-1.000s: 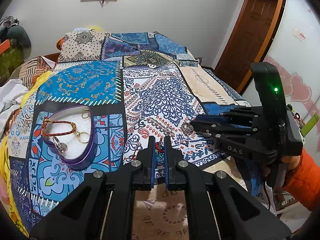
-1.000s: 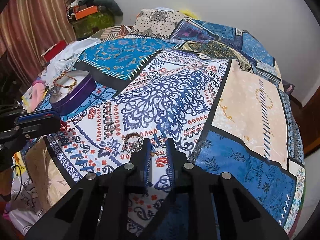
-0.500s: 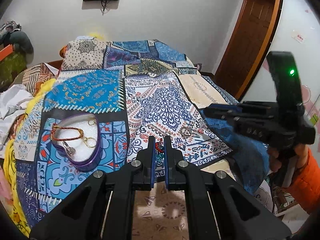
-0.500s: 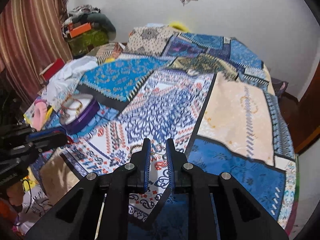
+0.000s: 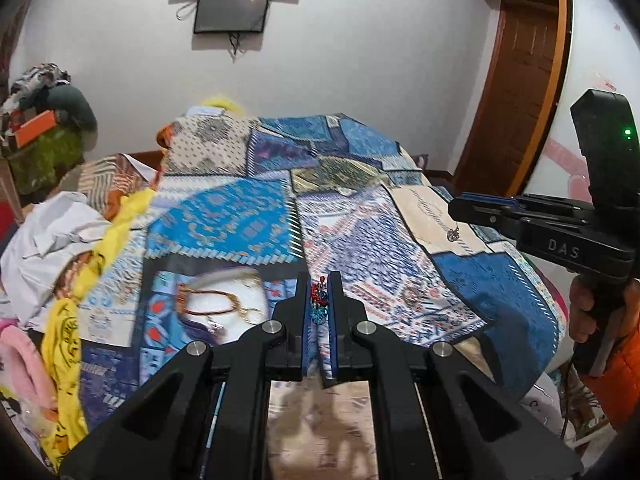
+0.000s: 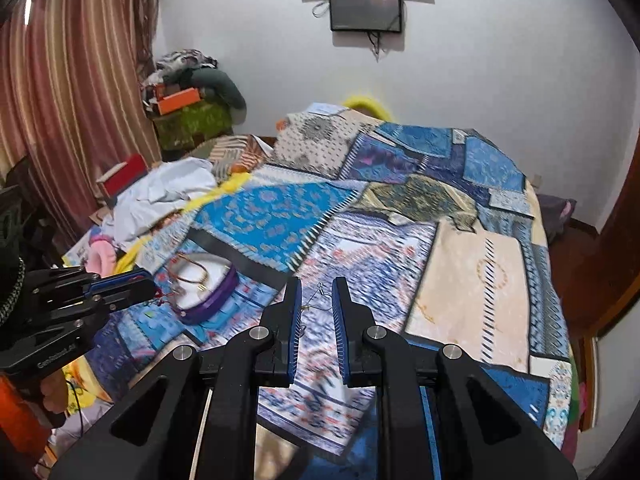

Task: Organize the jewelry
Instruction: 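Carry the red bracelet and silver pendant with both grippers over the heart tin, then open the left gripper over the tin while the right releases the pendant into it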

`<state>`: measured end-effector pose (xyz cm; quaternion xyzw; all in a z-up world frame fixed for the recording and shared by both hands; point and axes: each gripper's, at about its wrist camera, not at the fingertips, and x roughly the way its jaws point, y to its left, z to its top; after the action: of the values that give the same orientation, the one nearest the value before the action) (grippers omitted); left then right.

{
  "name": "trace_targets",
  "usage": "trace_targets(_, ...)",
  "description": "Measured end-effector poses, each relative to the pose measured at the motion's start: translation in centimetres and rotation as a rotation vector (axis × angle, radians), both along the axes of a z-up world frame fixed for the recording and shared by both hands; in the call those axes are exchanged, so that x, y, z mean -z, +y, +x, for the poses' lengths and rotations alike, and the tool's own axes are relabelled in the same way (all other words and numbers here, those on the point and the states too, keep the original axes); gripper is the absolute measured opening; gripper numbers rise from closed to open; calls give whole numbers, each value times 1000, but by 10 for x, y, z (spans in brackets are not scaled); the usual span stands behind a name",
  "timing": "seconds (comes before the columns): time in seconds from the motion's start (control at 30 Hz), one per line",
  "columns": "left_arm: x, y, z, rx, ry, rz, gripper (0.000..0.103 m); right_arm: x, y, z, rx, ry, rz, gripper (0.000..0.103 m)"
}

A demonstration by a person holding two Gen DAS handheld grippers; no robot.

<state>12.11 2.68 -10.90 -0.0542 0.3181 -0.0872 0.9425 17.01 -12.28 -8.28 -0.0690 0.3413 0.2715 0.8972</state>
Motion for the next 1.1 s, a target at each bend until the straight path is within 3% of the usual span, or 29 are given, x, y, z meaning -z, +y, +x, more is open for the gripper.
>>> trace_targets(0.27, -1, 34, 2, -70, -3, 21, 6, -4, 41, 0, -82, 2, 42, 14)
trace_targets(0.57, 18, 76, 14, -136, 46, -17, 6, 10, 94, 8, -167, 57, 64, 14)
trace_targets(1.1, 57, 90, 43, -108, 117, -44, 6, 62, 145, 35, -240, 235, 2, 14)
